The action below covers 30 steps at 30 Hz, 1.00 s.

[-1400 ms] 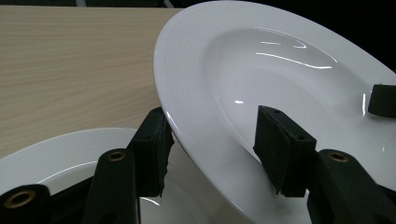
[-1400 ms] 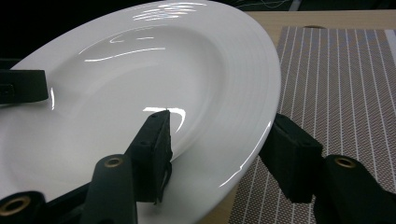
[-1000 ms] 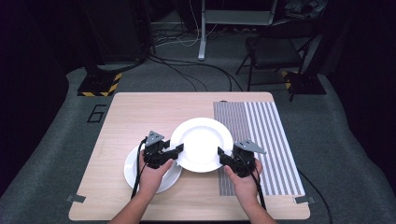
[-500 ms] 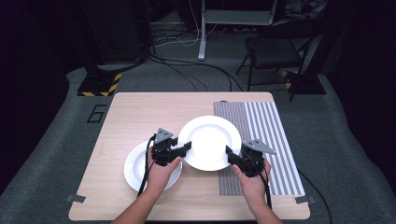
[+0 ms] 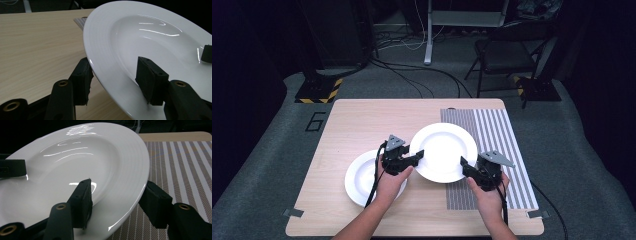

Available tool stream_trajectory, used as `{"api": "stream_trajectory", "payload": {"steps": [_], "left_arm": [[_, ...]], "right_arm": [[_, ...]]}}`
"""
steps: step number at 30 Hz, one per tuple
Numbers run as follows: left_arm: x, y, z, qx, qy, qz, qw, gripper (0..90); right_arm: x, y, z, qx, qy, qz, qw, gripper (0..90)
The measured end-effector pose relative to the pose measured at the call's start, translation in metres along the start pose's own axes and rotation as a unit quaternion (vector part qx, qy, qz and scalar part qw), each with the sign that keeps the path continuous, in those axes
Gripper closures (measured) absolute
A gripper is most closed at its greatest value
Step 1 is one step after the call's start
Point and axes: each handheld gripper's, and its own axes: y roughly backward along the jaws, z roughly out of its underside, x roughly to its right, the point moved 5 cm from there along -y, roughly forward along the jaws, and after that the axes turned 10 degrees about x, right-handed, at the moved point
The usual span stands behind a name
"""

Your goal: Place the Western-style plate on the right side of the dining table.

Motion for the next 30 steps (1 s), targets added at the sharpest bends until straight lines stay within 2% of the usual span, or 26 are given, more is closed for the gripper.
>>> {"api": "stream_trajectory", "payload": {"steps": [12,23,30], "left_arm": [[0.014,-0.014,-0.003,-0.003,-0.012,0.020,0.9997,47.2],[0.029,-0.029,-0.001,-0.010,-0.013,0.040,0.9991,47.8],[0.038,-0.038,-0.001,-0.008,-0.006,0.052,0.9986,47.8]], "right_arm": [[0.015,0.013,-0.001,0.007,-0.009,0.021,0.9997,43.6],[0.028,0.027,0.002,0.009,-0.014,0.044,0.9989,43.6],[0.036,0.035,0.002,0.014,-0.016,0.058,0.9981,43.6]]}}
